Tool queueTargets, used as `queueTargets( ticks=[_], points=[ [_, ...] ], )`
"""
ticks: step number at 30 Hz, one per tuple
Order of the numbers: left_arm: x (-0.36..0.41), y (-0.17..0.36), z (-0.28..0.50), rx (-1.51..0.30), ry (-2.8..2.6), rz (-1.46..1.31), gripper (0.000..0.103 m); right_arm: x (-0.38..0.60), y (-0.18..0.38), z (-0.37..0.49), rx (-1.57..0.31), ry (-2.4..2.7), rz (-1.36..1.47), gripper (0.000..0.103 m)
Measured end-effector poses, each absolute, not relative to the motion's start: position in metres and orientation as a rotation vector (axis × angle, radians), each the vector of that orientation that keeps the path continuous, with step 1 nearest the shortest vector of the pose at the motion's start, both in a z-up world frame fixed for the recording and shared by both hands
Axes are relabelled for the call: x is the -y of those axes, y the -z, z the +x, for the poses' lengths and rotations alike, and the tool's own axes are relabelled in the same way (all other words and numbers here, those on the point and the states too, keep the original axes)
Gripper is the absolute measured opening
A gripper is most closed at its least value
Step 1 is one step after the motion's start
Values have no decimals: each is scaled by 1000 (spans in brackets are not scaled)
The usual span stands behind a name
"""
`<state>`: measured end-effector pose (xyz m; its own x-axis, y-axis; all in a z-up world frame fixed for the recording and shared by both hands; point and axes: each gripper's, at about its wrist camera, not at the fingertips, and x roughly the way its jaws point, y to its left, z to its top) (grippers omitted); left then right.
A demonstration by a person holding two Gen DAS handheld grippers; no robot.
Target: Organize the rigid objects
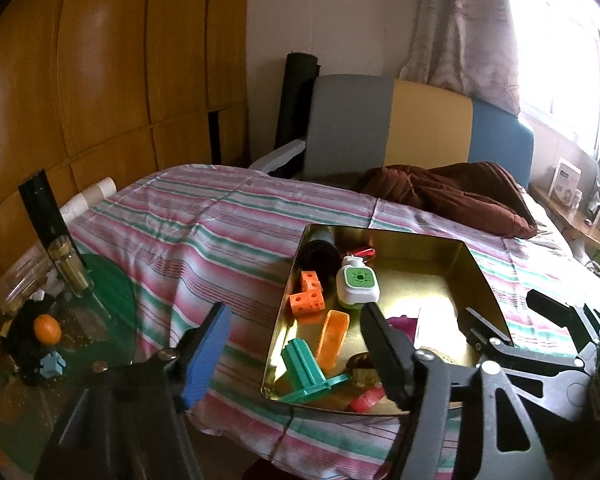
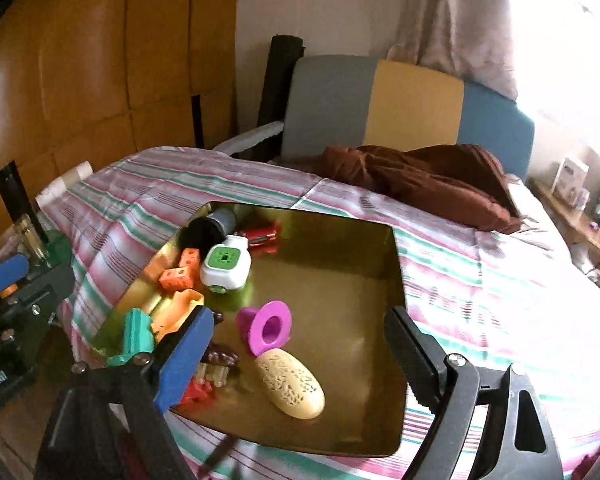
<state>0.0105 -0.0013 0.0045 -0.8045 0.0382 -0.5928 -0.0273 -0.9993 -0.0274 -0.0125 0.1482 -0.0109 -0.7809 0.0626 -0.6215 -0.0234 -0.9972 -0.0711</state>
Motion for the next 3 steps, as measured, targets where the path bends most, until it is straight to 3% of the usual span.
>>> queueTargets(
  ticks=[3],
  points=[
    [1,-1,9,35,-2925,-1002,64,-147,10,-11,102,-2907,-1009,88]
  ],
)
